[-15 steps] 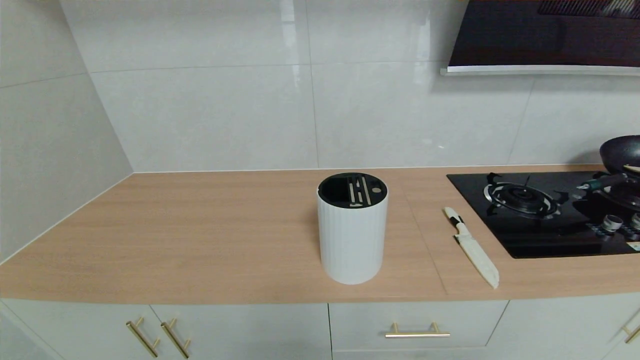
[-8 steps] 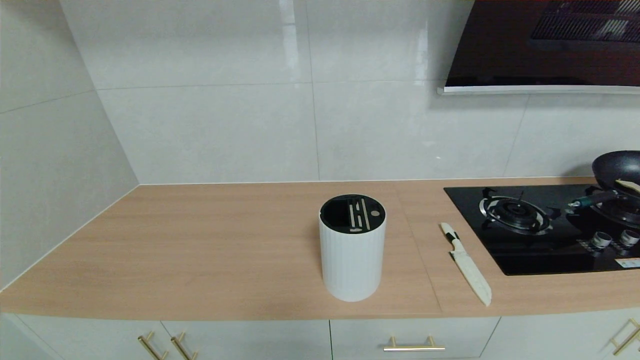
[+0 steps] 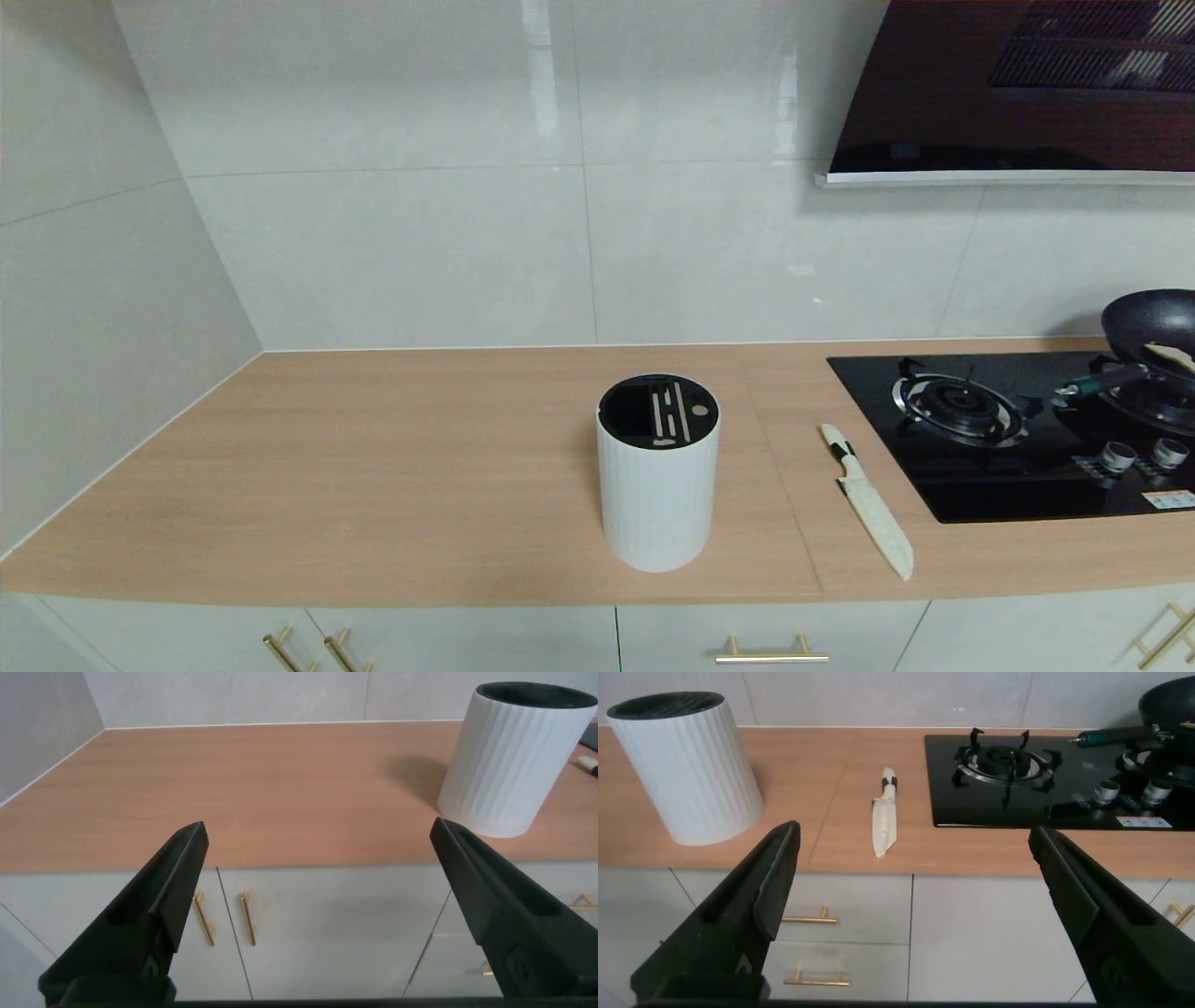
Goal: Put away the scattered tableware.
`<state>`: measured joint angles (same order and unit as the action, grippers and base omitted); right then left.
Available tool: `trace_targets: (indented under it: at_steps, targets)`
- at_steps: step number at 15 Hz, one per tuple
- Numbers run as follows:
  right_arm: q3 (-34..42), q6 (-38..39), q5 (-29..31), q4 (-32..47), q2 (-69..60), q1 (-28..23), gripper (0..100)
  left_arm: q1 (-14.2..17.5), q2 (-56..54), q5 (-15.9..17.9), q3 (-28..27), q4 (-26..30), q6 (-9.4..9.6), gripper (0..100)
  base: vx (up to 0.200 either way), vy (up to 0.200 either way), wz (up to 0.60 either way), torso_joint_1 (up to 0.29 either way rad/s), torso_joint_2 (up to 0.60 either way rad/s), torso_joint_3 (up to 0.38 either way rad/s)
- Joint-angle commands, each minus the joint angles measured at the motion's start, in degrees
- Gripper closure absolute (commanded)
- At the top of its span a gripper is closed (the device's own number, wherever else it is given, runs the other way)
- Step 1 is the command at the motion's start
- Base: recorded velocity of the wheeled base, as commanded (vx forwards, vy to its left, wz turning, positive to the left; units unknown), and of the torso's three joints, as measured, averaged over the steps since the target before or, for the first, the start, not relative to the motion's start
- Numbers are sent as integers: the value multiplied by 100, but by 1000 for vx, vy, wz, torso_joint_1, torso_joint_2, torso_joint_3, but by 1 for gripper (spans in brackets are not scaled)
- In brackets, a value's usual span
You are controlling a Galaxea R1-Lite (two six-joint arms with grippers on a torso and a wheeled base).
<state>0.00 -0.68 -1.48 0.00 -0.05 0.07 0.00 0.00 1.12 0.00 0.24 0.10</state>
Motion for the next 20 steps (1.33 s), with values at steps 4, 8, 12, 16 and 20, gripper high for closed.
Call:
trace_targets:
  at_steps: [4, 8, 12, 16, 20]
  targets:
    - [0, -81, -11, 0, 14, 1, 0, 0, 0, 2, 0, 2, -1, 0, 0, 0, 0, 0, 0, 0]
    - [-1441, -81, -151, 141, 726, 81, 0, 0, 0, 2, 0, 2, -1, 0, 0, 0, 0, 0, 0, 0]
    - [-2777, -90, -564, 176, 3037, 98, 0, 0, 0, 2, 0, 2, -1, 0, 0, 0, 0, 0, 0, 0]
    - [-3946, -11, -556, -185, 5647, 467, 0, 0, 0, 2, 0, 2, -1, 0, 0, 0, 0, 0, 0, 0]
    - [-4289, -28, -520, -668, 7766, 810, 0, 0, 0, 2, 0, 2, -1, 0, 0, 0, 0, 0, 0, 0]
